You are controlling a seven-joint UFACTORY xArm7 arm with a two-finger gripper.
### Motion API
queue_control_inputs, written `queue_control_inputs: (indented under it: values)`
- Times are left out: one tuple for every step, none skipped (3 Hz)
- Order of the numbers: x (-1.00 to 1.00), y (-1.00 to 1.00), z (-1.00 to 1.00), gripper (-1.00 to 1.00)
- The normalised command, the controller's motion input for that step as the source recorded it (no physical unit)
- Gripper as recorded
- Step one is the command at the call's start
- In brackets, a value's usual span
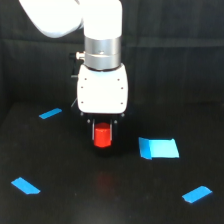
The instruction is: Pick up the red object from the table
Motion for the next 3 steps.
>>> queue_control_inputs:
  values:
    - [-0.17, 0.14, 1.0, -1.0]
    - [-0.01, -0.01, 1.0, -1.0]
    - [0.19, -0.03, 1.0, -1.0]
